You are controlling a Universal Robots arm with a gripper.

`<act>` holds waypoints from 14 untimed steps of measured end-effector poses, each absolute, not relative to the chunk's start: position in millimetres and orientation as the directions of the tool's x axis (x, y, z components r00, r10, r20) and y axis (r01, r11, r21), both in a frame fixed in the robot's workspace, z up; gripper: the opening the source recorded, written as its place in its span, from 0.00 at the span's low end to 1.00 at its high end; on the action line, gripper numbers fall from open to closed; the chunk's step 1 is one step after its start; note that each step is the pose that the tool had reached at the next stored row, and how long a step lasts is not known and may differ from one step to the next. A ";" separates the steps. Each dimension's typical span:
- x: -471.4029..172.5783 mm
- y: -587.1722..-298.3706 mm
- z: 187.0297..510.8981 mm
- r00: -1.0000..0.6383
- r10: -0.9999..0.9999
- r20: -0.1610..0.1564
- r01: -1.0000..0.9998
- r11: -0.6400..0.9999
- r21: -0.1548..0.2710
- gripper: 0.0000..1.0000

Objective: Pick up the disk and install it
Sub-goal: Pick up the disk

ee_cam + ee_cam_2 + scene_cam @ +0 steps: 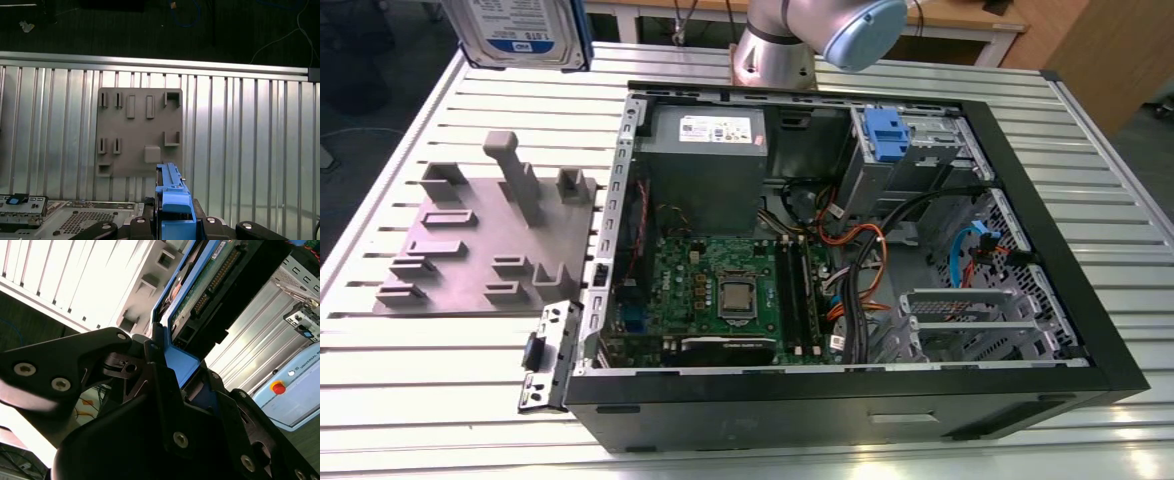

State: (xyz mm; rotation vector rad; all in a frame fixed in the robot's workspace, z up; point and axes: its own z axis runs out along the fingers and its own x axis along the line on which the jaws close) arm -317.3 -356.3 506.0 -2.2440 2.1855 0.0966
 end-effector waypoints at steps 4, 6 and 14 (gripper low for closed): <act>-315.7 -356.3 506.0 0.025 -0.998 -0.050 -0.999 -0.027 0.038 0.37; -314.8 -356.2 506.0 0.025 -0.998 -0.050 -0.999 -0.027 0.038 0.37; -313.3 -356.3 506.0 0.025 -0.998 -0.050 -0.999 -0.027 0.038 0.37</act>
